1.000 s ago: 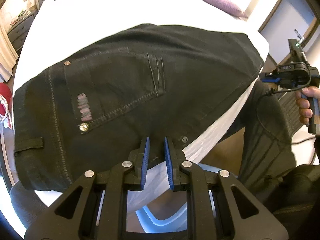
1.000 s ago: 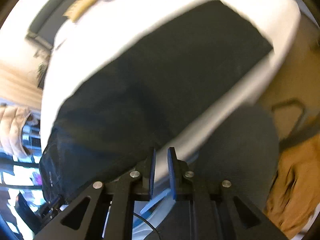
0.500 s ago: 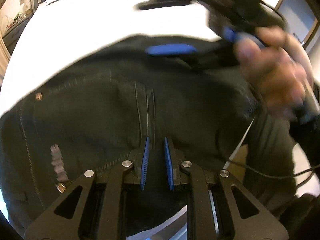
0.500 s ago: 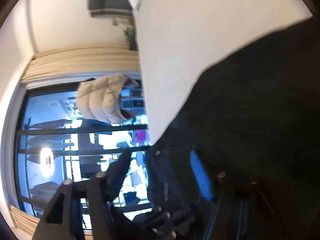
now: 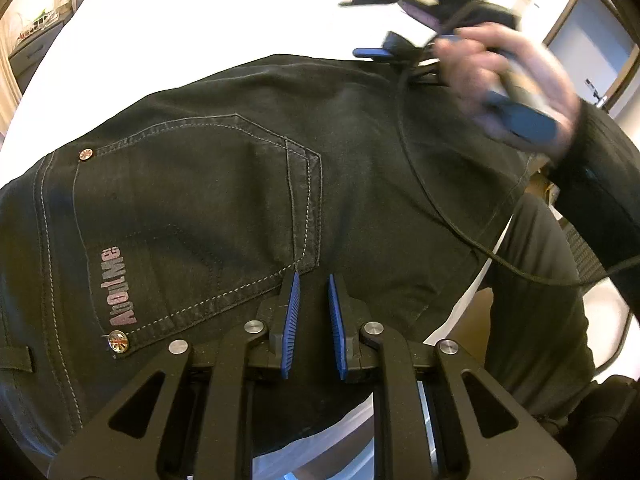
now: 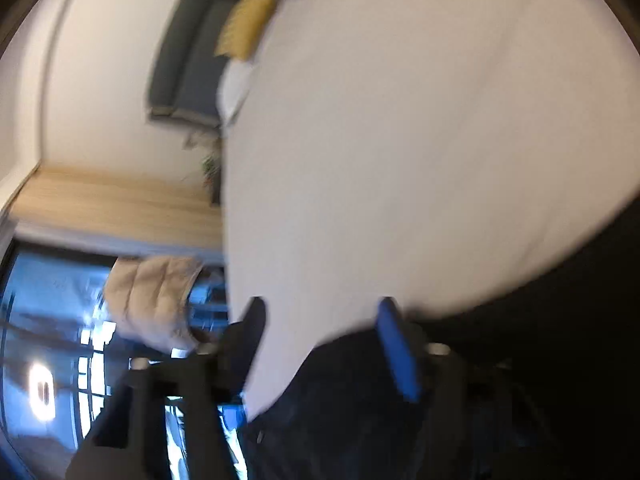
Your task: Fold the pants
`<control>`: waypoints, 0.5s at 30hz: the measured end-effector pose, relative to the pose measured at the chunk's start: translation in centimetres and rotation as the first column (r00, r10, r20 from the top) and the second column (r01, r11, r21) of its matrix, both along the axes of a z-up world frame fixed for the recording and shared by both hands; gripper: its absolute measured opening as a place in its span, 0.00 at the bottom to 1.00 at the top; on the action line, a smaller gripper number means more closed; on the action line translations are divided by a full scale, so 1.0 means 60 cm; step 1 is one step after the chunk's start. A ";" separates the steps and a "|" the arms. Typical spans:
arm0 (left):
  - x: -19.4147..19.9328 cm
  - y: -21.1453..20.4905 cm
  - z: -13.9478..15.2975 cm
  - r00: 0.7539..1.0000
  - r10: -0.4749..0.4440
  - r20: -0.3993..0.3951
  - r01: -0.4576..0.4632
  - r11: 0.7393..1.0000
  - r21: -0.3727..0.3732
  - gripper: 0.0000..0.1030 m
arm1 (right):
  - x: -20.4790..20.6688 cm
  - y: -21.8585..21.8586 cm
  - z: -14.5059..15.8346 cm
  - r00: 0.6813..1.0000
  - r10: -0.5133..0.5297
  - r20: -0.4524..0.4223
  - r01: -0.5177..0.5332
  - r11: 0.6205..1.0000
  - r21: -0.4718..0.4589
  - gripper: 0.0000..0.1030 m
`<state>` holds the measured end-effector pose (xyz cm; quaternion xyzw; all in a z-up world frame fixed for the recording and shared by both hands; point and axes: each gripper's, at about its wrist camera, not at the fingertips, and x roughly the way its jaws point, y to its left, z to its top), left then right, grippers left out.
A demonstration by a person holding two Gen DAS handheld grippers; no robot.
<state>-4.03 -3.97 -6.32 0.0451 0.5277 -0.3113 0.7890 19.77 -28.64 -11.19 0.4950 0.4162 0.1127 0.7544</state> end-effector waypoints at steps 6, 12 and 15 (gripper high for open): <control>0.000 0.008 0.006 1.000 -0.003 0.002 0.003 1.000 0.010 0.14 | -0.108 0.103 -0.050 0.975 0.220 -0.033 -0.217 0.973 0.078 0.31; 0.000 -0.008 0.005 1.000 -0.006 0.004 0.006 0.999 0.035 0.14 | -0.128 -0.060 -0.066 0.999 -0.003 -0.032 0.004 1.000 0.027 0.09; 0.000 -0.009 0.004 1.000 -0.005 0.007 0.004 0.999 0.043 0.14 | -0.144 -0.199 -0.064 0.981 -0.194 -0.008 0.194 0.981 0.031 0.09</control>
